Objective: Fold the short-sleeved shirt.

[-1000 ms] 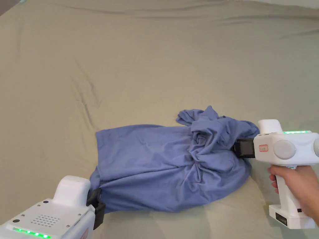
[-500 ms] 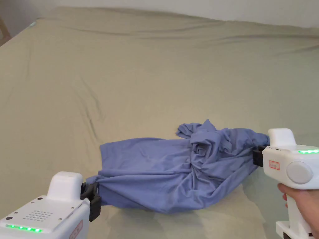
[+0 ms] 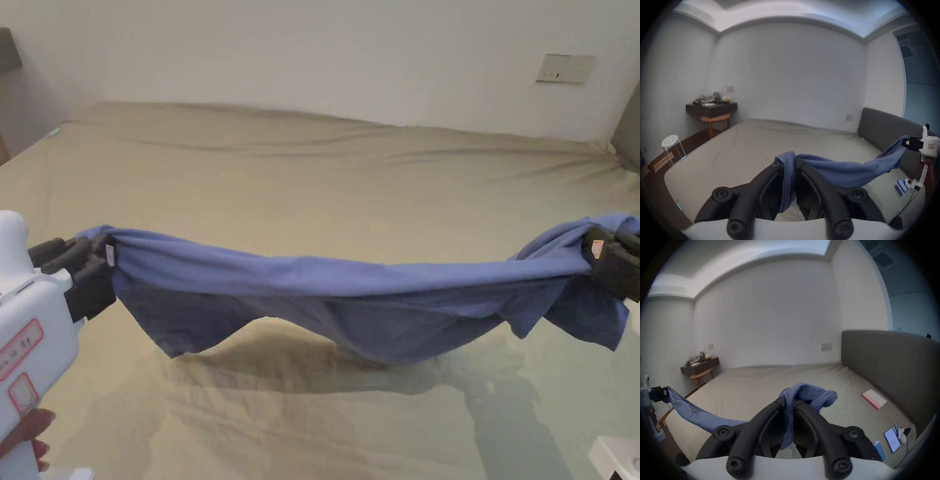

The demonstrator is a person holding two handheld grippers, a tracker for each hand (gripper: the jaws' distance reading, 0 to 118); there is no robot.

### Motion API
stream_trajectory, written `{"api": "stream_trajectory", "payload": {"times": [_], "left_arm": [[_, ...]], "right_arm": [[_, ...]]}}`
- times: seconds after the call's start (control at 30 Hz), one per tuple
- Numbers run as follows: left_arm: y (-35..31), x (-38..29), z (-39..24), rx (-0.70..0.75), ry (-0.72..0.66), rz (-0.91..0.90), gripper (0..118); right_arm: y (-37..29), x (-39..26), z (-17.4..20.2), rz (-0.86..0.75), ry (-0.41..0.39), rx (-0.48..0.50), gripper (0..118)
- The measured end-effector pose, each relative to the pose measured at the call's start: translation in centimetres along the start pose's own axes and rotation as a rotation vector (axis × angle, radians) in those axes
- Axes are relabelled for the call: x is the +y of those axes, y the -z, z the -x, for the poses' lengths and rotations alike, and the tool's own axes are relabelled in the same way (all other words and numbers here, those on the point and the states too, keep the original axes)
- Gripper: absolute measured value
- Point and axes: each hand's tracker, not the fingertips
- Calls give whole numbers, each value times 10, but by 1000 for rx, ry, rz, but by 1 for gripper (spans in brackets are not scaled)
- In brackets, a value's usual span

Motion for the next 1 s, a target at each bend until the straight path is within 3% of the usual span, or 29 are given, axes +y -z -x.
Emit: {"api": "stream_trajectory", "payload": {"times": [0.5,0.73,1.0], "left_arm": [[-33,125,-16,-40,11,-245,11],[-16,166,-27,-65,62,-272,11],[45,193,-36,-77,107,-233,11]], "right_arm": [[-76,120,18,-300,-84,-45,11],[-64,162,18,-354,-182,-109,11],[-17,201,16,-342,-206,-139,11]]}}
